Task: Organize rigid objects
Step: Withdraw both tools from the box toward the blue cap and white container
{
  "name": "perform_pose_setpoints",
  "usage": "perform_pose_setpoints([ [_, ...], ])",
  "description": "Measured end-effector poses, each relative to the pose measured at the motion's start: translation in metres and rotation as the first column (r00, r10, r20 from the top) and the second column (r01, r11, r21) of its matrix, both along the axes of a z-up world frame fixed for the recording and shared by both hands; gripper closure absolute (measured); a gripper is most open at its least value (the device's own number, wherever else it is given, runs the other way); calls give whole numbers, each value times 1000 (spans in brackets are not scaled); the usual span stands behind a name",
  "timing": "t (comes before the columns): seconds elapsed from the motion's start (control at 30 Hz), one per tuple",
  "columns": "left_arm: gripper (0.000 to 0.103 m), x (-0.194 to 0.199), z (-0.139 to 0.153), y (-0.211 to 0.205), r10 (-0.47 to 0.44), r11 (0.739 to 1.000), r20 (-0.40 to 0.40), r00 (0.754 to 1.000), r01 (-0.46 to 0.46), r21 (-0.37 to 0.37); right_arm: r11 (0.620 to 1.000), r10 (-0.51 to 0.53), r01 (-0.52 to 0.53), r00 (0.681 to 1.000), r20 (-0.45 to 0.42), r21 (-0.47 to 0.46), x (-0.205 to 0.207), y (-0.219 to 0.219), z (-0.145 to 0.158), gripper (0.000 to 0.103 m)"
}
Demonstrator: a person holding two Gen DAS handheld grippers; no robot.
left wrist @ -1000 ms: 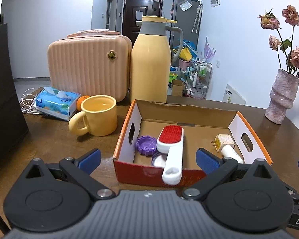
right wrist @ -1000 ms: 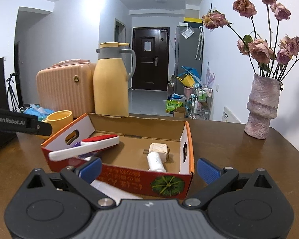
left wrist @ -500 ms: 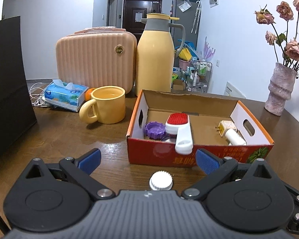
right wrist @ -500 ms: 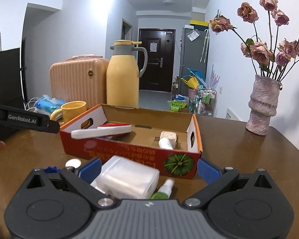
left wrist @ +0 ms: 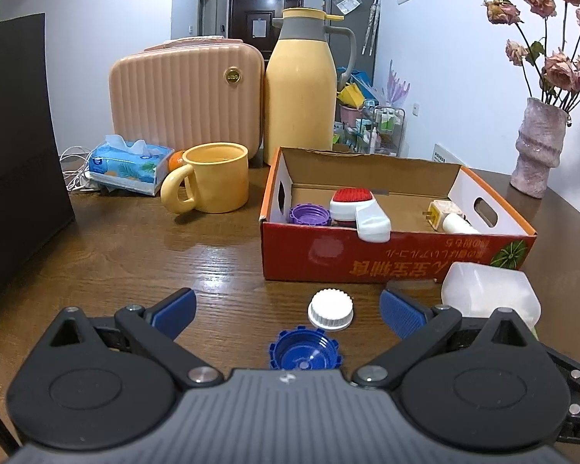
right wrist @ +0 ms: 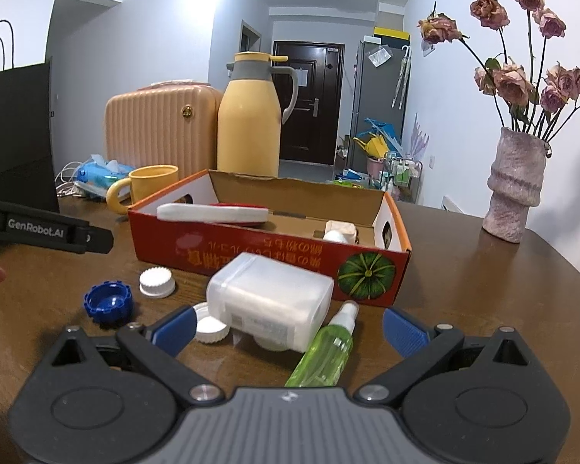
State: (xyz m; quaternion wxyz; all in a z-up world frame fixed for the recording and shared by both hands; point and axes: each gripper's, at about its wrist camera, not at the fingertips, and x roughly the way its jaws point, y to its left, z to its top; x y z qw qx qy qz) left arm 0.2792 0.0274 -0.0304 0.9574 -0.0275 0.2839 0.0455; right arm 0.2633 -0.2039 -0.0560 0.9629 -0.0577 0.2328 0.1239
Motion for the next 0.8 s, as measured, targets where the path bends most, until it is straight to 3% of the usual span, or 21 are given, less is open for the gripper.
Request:
perform_pose_setpoints([
  [0.53, 0, 4, -34, 15, -11, 1000, 29, 1000, 12, -26, 999, -48, 48, 999, -24, -3, 30, 26, -11, 0],
  [0.8, 0, 1, -36, 23, -3, 999, 41, 999, 6, -54, 993, -114, 114, 992, -51, -16, 61, 43, -11, 0],
])
